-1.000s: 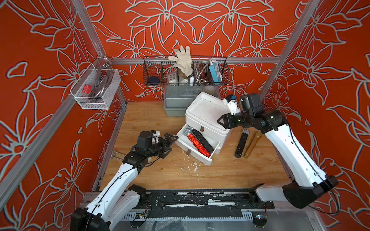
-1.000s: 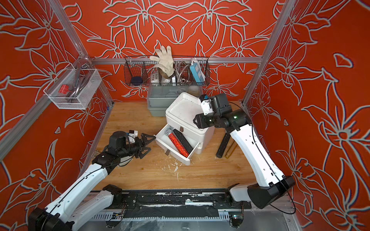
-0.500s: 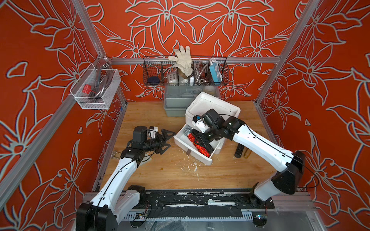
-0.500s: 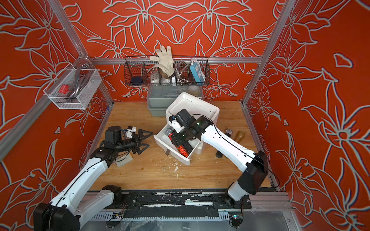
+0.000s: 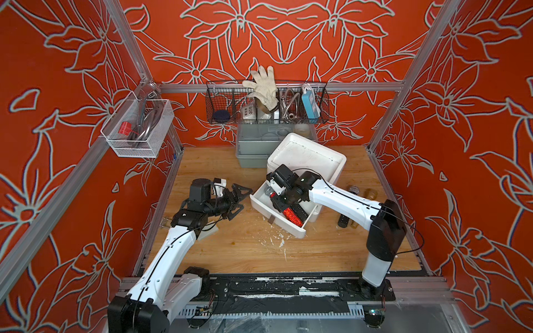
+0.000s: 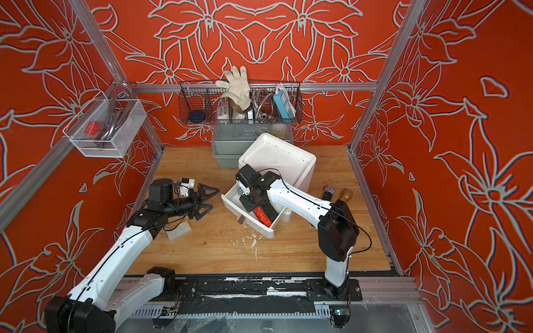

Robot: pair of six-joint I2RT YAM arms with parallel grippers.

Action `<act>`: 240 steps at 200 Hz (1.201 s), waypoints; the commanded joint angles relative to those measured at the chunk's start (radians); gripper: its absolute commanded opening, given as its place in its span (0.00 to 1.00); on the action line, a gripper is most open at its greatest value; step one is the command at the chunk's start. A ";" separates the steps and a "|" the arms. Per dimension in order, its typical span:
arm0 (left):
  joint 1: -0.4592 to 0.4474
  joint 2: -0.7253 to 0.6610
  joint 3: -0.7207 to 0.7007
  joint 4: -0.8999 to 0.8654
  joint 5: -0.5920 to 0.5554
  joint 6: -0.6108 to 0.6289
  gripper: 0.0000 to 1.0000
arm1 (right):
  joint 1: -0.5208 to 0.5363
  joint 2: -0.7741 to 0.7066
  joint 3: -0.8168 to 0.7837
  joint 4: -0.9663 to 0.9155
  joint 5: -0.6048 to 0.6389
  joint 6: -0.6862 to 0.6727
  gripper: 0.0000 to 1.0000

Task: Take the microphone out of the drawer
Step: Pick up the microphone from the drawer.

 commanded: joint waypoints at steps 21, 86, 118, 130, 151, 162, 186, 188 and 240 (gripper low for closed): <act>0.007 -0.018 -0.013 -0.005 0.001 0.012 1.00 | 0.006 0.059 0.048 -0.017 0.061 -0.039 0.53; 0.007 -0.014 -0.016 0.016 0.008 -0.004 1.00 | 0.030 0.102 0.058 -0.029 0.137 -0.081 0.46; 0.007 -0.009 -0.016 0.021 0.009 -0.007 1.00 | 0.030 0.097 0.061 -0.018 0.131 -0.089 0.26; 0.007 -0.009 -0.015 0.023 0.009 -0.007 1.00 | 0.032 0.089 0.063 -0.013 0.131 -0.093 0.21; 0.007 -0.010 -0.019 0.023 0.009 -0.003 1.00 | 0.032 0.070 0.076 -0.017 0.137 -0.103 0.14; 0.007 -0.011 -0.021 0.023 0.008 -0.003 1.00 | 0.032 0.054 0.088 -0.021 0.139 -0.107 0.13; 0.007 -0.015 -0.032 0.026 0.005 -0.004 1.00 | 0.032 0.011 0.105 -0.025 0.127 -0.111 0.12; 0.007 -0.015 -0.031 0.026 0.005 -0.004 1.00 | 0.033 0.008 0.105 -0.024 0.126 -0.112 0.12; 0.007 -0.016 -0.039 0.026 -0.002 -0.004 1.00 | 0.032 -0.068 0.119 -0.009 0.107 -0.110 0.10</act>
